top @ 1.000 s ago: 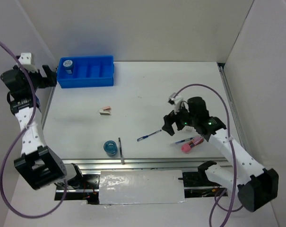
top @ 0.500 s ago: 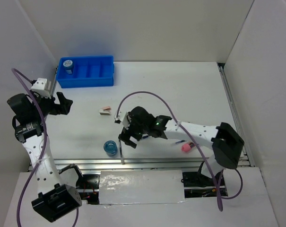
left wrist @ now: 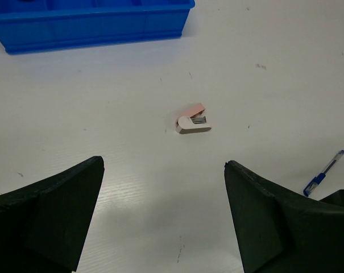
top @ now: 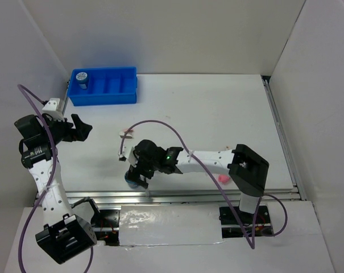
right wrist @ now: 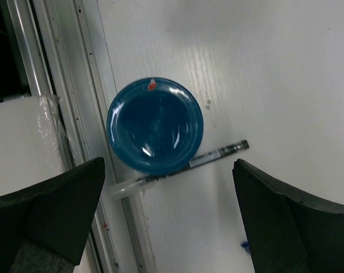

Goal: Sort the stationery into containers
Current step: Pick up the stationery from the corner of the board.

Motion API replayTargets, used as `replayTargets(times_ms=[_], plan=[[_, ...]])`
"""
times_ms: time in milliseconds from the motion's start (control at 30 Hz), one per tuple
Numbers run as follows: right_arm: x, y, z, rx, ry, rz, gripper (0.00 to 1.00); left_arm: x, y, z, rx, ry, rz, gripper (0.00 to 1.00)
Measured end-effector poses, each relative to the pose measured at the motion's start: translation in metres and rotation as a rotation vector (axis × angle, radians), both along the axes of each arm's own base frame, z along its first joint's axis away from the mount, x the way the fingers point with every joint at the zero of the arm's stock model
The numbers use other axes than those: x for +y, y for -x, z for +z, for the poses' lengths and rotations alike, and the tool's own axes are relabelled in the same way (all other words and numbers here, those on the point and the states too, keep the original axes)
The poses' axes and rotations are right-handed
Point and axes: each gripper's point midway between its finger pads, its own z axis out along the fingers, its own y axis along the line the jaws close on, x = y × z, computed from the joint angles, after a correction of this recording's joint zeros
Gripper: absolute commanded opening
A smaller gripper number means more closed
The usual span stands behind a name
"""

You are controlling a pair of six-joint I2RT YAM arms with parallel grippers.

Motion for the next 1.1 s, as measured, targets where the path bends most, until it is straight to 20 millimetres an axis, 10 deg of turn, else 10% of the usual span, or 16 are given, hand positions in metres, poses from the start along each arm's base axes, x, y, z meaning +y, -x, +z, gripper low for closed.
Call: replayTargets(times_ms=[467, 867, 1100], plan=[[0.035, 0.002, -0.033, -0.006, 0.049, 0.015, 0.91, 0.001, -0.001, -0.005, 0.010, 0.001, -0.002, 0.99], [0.032, -0.004, -0.037, 0.035, 0.044, 0.012, 0.16, 0.004, -0.006, -0.010, 0.009, 0.017, -0.013, 0.94], [0.004, -0.056, -0.010, 0.337, -0.052, -0.139, 0.00, -0.003, -0.010, -0.003, -0.049, 0.018, -0.065, 0.93]])
